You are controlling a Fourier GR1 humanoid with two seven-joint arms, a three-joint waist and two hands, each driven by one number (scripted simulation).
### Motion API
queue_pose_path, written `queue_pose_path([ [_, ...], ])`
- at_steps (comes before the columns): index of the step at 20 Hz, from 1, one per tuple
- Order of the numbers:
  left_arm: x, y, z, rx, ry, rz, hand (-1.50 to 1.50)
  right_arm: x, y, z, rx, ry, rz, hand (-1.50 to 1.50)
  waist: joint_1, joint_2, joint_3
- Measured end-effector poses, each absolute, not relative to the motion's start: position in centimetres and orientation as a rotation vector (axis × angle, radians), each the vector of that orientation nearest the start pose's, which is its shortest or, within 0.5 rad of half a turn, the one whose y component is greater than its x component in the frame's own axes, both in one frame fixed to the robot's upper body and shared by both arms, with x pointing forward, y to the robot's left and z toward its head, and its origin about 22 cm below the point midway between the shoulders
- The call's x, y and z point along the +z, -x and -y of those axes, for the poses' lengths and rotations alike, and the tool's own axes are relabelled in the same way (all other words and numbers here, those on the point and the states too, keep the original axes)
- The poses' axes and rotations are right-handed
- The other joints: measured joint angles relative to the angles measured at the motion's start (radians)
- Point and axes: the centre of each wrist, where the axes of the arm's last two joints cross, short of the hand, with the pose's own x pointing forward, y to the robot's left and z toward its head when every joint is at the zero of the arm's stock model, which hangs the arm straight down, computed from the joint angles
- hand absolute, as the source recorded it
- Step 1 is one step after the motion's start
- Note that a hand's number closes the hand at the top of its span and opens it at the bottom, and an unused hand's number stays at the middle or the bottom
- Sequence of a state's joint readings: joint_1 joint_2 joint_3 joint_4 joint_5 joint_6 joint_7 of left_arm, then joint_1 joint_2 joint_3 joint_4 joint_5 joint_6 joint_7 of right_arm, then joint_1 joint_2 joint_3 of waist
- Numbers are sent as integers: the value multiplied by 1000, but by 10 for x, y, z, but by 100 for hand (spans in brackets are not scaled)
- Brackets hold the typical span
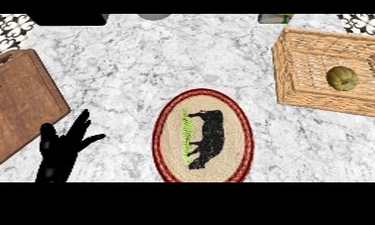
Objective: Pick the squash from the placemat and place it in the basket
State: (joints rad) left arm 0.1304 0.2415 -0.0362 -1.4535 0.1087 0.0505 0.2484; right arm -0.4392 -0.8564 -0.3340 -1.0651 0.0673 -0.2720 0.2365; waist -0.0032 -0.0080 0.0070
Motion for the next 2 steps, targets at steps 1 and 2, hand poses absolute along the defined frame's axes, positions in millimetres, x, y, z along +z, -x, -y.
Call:
queue_pose_path([
  [1, -39, -202, -296, -20, -163, 1079, 0, 197, -295, 496, -181, 1118, 1393, -150, -2, 0, 0],
  [2, -38, -201, -296, -20, -164, 1078, 0, 194, -288, 504, -197, 1124, 1384, -150, -2, 0, -1],
])
